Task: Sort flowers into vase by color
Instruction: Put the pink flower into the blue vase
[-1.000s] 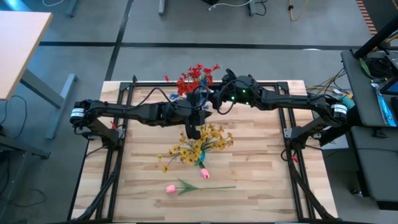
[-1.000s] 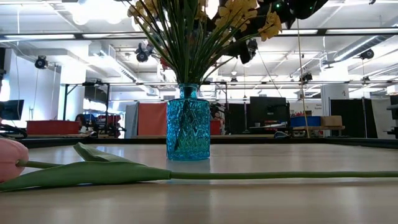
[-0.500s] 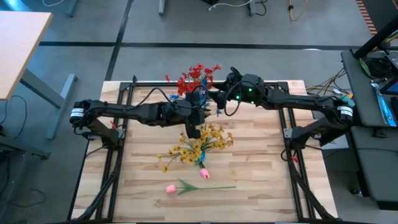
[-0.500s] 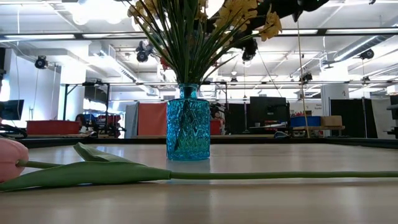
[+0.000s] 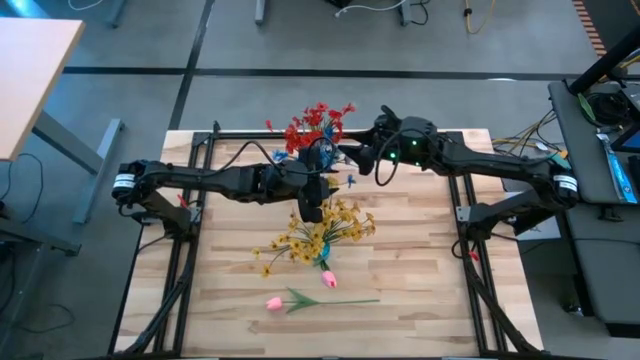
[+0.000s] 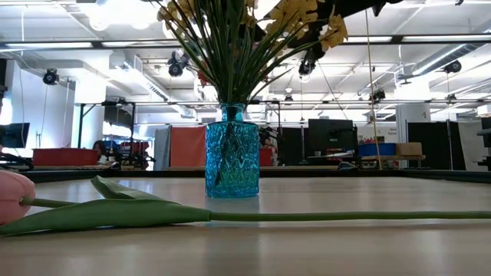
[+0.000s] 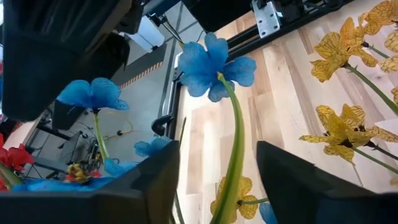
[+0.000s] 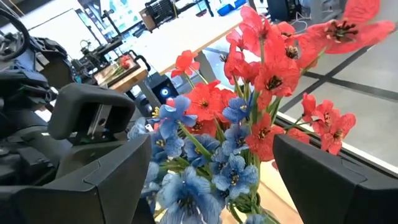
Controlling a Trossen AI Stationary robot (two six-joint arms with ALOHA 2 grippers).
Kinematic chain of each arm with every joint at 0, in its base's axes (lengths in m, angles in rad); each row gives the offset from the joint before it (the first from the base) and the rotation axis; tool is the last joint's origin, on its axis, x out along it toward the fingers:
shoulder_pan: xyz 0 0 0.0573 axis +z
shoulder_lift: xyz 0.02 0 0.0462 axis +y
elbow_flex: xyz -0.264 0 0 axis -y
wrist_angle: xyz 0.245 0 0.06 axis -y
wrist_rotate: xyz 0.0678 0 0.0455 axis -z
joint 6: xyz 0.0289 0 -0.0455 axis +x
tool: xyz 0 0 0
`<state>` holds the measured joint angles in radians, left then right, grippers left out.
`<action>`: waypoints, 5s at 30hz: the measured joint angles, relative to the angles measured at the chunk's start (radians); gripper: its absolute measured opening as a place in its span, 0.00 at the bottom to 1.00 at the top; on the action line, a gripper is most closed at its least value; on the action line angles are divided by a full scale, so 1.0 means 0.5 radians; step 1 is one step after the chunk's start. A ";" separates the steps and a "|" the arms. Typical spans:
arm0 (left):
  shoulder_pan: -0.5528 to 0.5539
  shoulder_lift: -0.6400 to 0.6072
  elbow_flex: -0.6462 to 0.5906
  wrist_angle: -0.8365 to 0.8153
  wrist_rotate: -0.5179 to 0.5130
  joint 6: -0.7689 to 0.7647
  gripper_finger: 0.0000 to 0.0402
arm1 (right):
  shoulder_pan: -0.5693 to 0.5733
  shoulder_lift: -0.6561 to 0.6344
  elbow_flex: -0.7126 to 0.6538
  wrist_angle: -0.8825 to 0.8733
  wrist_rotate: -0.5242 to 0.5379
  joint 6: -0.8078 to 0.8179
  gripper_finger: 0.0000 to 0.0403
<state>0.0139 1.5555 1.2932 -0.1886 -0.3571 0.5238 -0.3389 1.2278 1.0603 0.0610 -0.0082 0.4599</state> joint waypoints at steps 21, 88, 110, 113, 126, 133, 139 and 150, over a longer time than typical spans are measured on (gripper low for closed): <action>-0.010 -0.157 0.000 0.033 0.013 0.030 0.75 | 0.000 -0.129 -0.001 -0.012 0.002 -0.112 0.81; -2.131 -0.622 -0.341 -2.081 -0.784 -3.792 0.75 | 2.332 1.197 0.564 -1.216 1.267 0.837 0.81; -2.464 -0.263 -0.340 -2.077 -0.784 -4.314 0.75 | 1.964 1.883 1.101 -0.963 1.203 0.229 0.81; -2.465 -0.256 -0.340 -2.075 -0.784 -4.314 0.75 | 1.900 1.902 1.101 -0.859 1.094 0.125 0.77; -2.464 -0.250 -0.340 -2.070 -0.837 -4.350 0.75 | 1.758 1.994 1.099 -0.746 0.883 -0.152 0.31; -2.463 -0.245 -0.340 -2.073 -0.910 -4.365 0.75 | 1.734 2.005 1.102 -0.720 0.734 -0.151 0.06; -2.463 -0.245 -0.340 -2.078 -1.031 -4.362 0.75 | 1.768 1.989 1.096 -0.667 0.766 -0.217 0.03; -2.470 -0.215 -0.339 -1.594 -1.373 -3.764 0.75 | 2.053 1.781 1.057 0.118 1.288 -0.961 0.03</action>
<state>-1.2209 1.4481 1.1236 -0.9855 -1.0438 -1.3582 0.6877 2.1182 1.5888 0.1200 0.6357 -0.0204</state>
